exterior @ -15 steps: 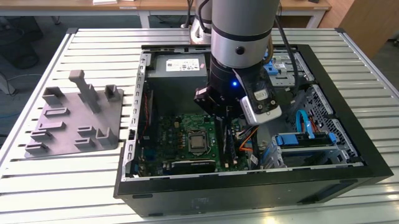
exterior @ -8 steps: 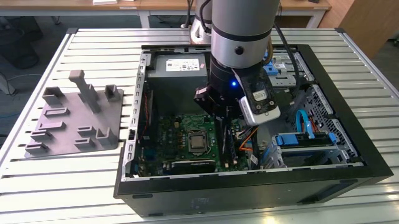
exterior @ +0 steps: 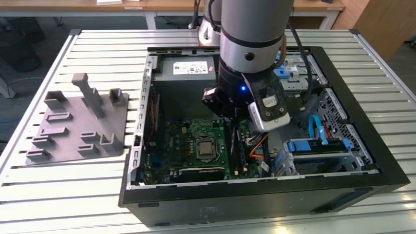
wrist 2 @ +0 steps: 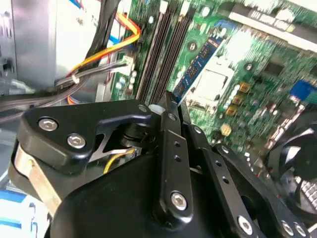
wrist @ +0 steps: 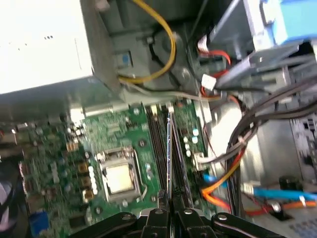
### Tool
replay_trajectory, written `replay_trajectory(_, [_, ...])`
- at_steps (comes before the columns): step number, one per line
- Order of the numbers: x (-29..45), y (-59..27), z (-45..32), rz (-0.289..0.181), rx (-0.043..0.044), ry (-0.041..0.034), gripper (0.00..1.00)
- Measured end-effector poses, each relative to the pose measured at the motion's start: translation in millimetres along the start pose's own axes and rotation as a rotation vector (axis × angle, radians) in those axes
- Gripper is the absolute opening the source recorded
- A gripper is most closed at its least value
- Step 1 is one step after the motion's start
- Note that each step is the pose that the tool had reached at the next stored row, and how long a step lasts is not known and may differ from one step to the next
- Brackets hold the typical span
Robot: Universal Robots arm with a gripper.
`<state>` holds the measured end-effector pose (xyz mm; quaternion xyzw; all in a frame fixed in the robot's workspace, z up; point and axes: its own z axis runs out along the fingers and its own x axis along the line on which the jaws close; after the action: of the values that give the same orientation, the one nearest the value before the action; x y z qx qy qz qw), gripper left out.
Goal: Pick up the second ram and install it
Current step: 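Insert the second ram into the second slot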
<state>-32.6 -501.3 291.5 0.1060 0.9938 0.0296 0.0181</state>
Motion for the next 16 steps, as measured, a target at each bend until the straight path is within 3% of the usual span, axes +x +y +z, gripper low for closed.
replay_trajectory(9, [0.0,-0.2,2.4,-0.152,-0.0043,0.0095,0.14])
replay_trajectory(13, [0.0,-0.2,2.8,-0.199,-0.0059,0.0125,0.14])
replay_trajectory(16, [0.0,-0.2,2.9,-0.209,-0.0063,0.0131,0.14])
